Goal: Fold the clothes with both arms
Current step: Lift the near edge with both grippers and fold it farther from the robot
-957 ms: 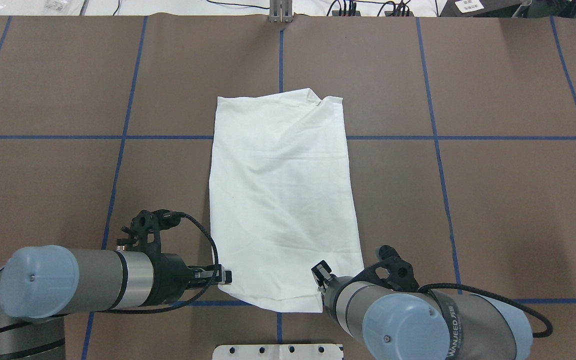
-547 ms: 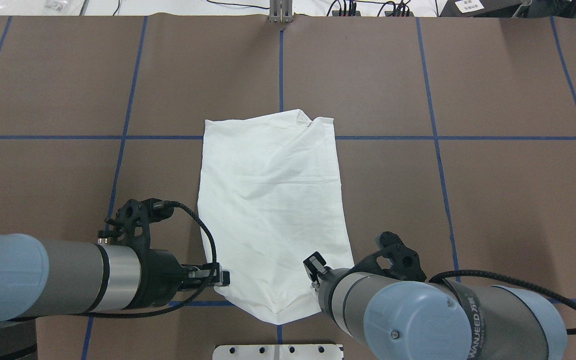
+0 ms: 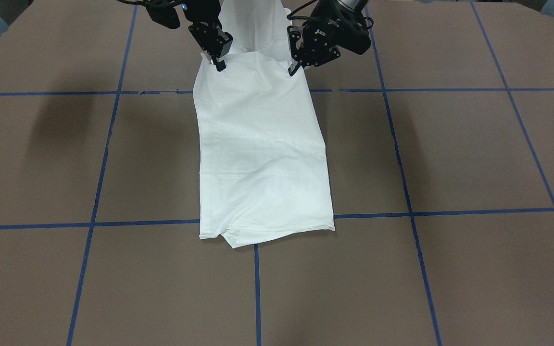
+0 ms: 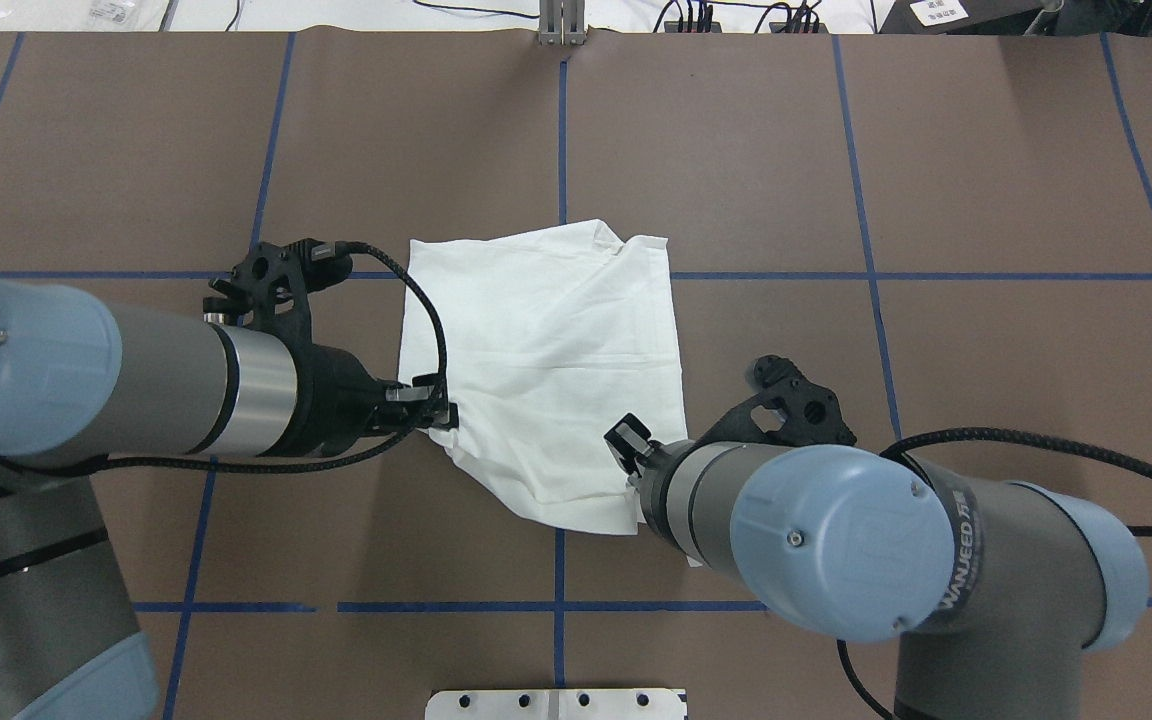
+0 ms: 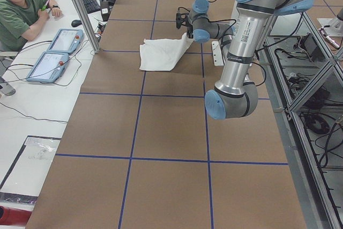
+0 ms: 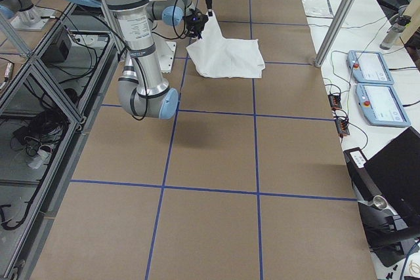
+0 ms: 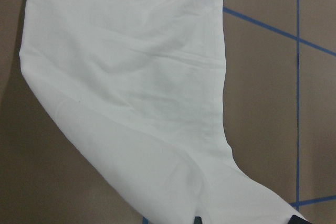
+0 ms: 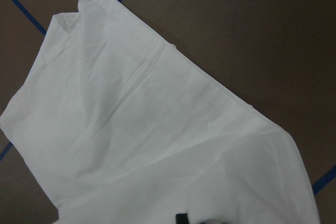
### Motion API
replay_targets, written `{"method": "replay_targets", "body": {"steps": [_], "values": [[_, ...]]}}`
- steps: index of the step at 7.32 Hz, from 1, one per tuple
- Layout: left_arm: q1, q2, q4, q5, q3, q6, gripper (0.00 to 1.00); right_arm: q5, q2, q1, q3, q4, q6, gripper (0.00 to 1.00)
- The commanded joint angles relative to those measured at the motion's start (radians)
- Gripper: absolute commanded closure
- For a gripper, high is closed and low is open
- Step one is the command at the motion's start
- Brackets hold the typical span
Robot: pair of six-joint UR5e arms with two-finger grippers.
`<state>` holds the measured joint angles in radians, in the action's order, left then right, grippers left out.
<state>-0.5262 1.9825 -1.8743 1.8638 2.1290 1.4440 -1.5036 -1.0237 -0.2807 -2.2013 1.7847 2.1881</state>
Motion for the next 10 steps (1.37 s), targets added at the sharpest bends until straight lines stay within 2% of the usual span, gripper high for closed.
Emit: {"method": "replay_targets", "body": {"steps": [1, 2, 4, 6, 7, 8, 10], "values": [[-0.089, 0.039, 0.007, 0.026, -0.117, -0.083, 1.00, -0.049, 0.109, -0.119, 0.159, -0.010, -0.117, 1.00], [-0.100, 0.056, -0.002, 0.023, -0.186, -0.108, 1.00, -0.049, 0.156, -0.159, 0.243, -0.040, -0.161, 1.00], [-0.123, 0.114, -0.008, 0.018, -0.314, -0.169, 1.00, -0.061, 0.215, -0.231, 0.458, -0.178, -0.243, 1.00], [-0.141, 0.136, -0.112, 0.012, -0.461, -0.188, 1.00, -0.066, 0.287, -0.258, 0.671, -0.272, -0.296, 1.00], [-0.143, 0.166, -0.141, -0.027, -0.544, -0.195, 1.00, -0.066, 0.322, -0.267, 0.765, -0.333, -0.304, 1.00], [-0.144, 0.214, -0.141, -0.035, -0.632, -0.223, 1.00, -0.069, 0.351, -0.273, 0.849, -0.370, -0.309, 1.00], [-0.153, 0.220, -0.164, -0.049, -0.688, -0.226, 1.00, -0.069, 0.358, -0.279, 0.928, -0.423, -0.344, 1.00]]}}
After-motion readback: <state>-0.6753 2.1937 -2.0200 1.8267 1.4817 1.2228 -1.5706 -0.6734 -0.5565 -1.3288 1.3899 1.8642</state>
